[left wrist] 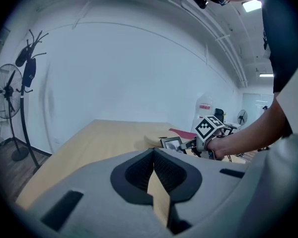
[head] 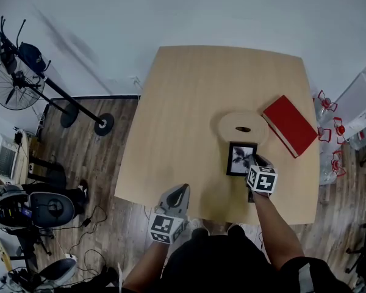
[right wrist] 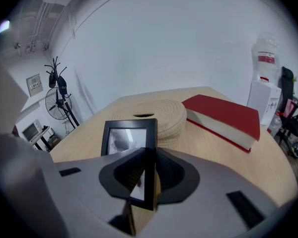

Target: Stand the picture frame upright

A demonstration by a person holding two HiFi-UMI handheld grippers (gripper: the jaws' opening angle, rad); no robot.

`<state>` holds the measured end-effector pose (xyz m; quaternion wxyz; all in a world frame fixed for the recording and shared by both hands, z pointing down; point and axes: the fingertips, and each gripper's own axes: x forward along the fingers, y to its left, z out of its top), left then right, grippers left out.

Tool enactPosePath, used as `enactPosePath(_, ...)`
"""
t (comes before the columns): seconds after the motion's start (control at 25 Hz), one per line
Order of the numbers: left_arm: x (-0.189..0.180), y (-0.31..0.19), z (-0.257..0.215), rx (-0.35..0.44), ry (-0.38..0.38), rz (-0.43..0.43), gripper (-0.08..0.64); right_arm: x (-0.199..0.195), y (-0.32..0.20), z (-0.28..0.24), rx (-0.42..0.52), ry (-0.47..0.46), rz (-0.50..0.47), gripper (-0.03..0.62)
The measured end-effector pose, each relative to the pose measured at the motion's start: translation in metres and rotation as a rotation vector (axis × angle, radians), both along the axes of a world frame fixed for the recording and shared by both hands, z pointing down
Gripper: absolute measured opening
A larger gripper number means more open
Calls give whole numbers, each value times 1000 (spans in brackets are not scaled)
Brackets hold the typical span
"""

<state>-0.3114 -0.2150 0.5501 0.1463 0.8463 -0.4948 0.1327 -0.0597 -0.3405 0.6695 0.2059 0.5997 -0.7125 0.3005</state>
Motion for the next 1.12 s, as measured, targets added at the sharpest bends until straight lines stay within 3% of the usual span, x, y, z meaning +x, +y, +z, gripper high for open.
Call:
enactPosePath(0.28,-2,-4,-2,17,-5,-1,-5,-1,-1,-1,27,44,-13,67)
enactPosePath(0.52,-5,-3,-2,7,16,-12,-5,-8,5,-18,99,27,-62,100)
enactPosePath(1.12,40,-24,-26,57,83,69,-5,-8,36,-127,330,96,-169,77)
